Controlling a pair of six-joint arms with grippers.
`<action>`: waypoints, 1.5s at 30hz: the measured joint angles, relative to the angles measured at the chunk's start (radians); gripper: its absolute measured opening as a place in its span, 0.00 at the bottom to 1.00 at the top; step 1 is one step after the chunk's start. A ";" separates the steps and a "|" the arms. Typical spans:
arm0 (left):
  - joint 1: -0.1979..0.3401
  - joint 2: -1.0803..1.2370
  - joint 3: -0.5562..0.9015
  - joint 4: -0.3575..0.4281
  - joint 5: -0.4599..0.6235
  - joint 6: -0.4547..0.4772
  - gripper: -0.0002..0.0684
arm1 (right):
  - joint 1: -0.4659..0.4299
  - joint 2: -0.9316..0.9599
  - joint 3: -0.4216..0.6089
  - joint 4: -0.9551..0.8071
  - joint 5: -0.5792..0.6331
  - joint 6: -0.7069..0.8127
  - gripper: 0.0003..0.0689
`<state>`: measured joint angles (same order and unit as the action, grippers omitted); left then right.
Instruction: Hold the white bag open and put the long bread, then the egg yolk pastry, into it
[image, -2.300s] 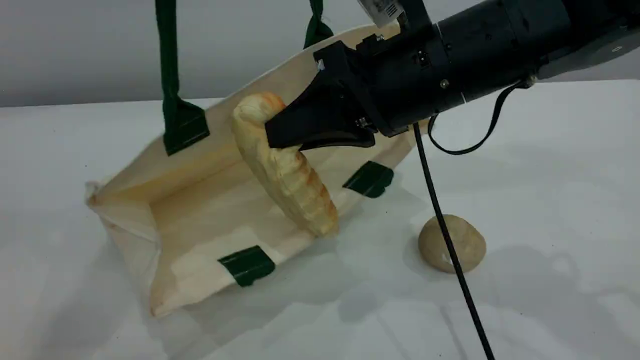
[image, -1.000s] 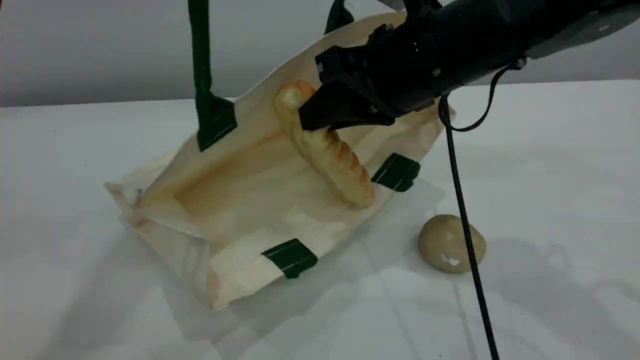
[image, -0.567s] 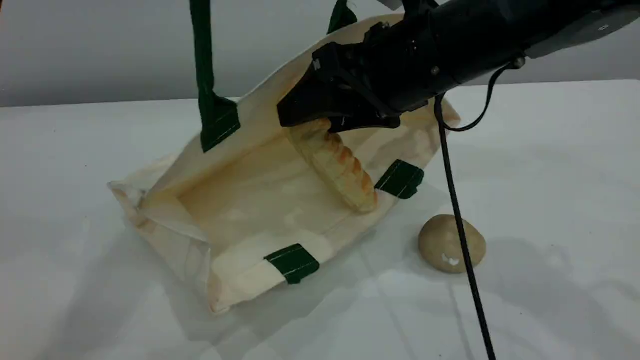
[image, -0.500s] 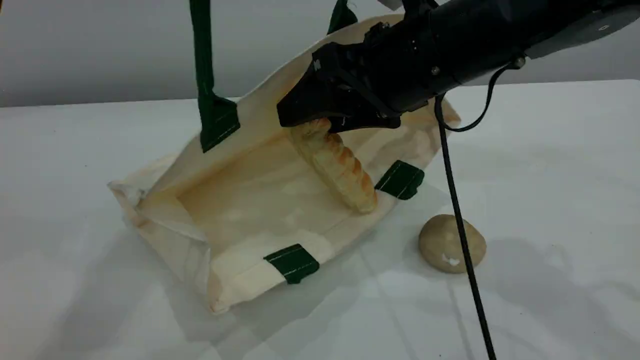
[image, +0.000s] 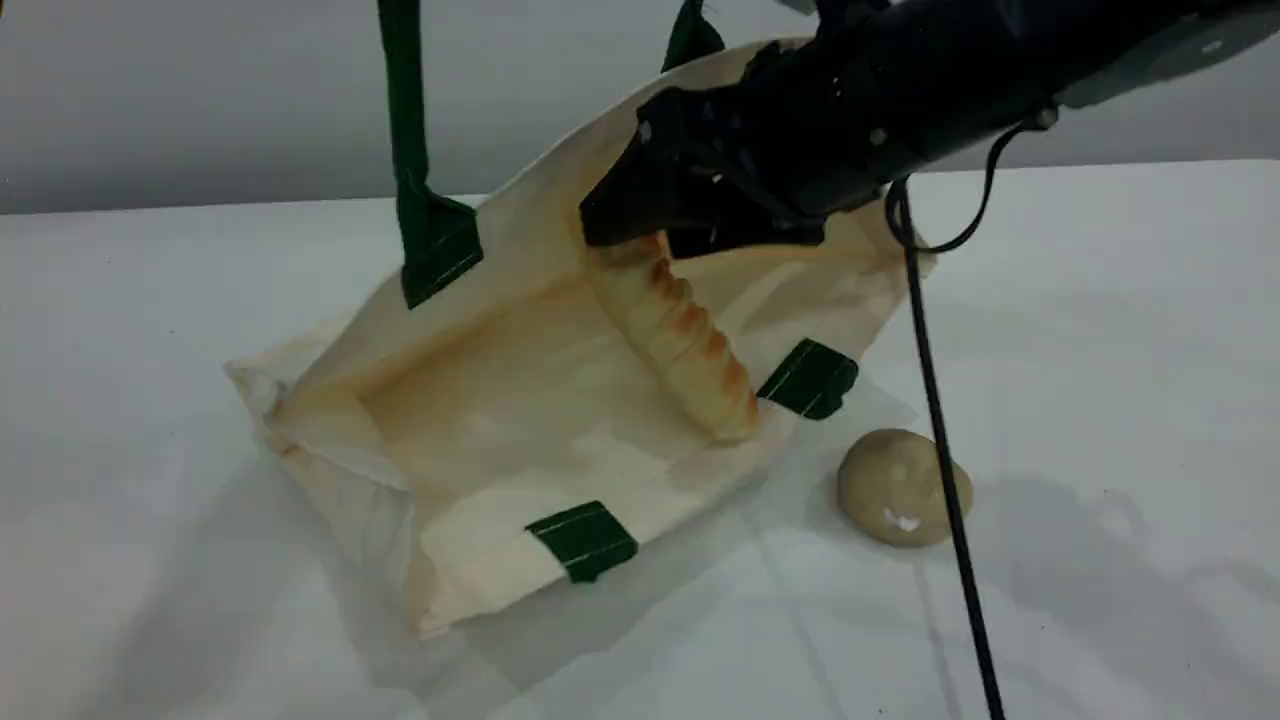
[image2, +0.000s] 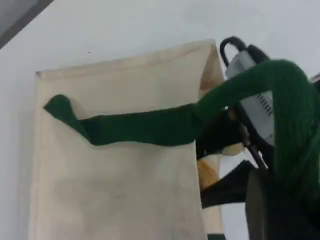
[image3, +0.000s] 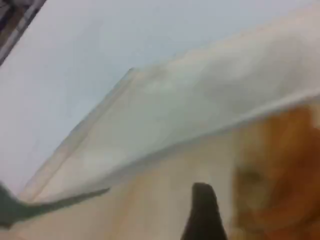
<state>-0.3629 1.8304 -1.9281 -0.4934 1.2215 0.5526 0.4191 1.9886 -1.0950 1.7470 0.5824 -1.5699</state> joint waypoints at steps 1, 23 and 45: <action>0.000 0.000 0.000 0.000 0.000 0.000 0.11 | 0.000 -0.005 0.000 0.000 -0.012 0.000 0.69; 0.001 0.003 0.000 0.031 0.000 -0.012 0.11 | 0.000 -0.090 0.001 -0.502 -0.080 0.259 0.69; 0.002 0.030 -0.111 0.078 0.001 -0.041 0.11 | 0.000 -0.234 0.001 -1.055 -0.026 0.776 0.69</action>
<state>-0.3611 1.8608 -2.0390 -0.4153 1.2224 0.5118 0.4191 1.7542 -1.0941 0.6925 0.5561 -0.7941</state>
